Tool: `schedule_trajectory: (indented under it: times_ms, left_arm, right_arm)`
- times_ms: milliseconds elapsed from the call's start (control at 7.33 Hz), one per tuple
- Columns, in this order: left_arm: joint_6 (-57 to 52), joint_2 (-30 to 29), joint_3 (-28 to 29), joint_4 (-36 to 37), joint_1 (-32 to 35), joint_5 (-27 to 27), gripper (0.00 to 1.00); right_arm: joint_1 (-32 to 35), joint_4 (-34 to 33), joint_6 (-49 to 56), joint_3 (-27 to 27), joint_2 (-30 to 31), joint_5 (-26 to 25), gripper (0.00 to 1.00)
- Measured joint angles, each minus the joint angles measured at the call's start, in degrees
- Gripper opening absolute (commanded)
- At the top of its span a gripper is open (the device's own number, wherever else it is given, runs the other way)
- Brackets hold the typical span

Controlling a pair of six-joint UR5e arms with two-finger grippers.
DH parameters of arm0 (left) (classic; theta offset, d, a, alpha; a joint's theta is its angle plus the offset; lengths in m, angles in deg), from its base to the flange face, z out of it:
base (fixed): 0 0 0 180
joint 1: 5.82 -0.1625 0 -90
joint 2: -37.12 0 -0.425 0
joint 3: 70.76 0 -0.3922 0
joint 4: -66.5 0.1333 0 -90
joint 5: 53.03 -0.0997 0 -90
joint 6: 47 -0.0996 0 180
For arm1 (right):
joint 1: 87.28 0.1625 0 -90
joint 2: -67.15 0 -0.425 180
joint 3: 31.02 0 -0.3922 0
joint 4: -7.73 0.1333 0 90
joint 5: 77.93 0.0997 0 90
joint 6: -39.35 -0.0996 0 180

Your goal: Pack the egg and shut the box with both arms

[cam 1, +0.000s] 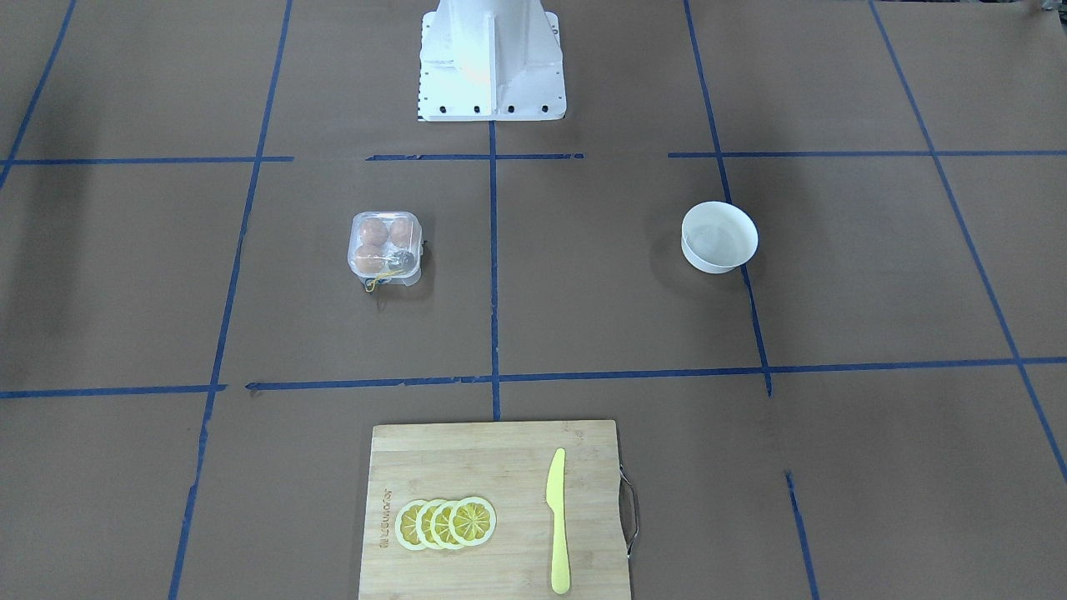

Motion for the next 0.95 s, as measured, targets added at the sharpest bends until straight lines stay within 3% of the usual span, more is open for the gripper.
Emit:
schedule_trajectory:
  times_ms: [273, 955]
  left_arm:
    - [0.3, 2.2, -0.8, -4.1, 0.4, 0.1, 1.00]
    - [0.4, 1.2, -1.3, -2.8, 4.3, 1.8, 1.00]
  right_arm:
    - [0.0, -0.1, -0.1, -3.1, -1.9, 0.2, 1.00]
    - [0.1, 0.5, -0.3, -3.6, -0.3, 0.1, 1.00]
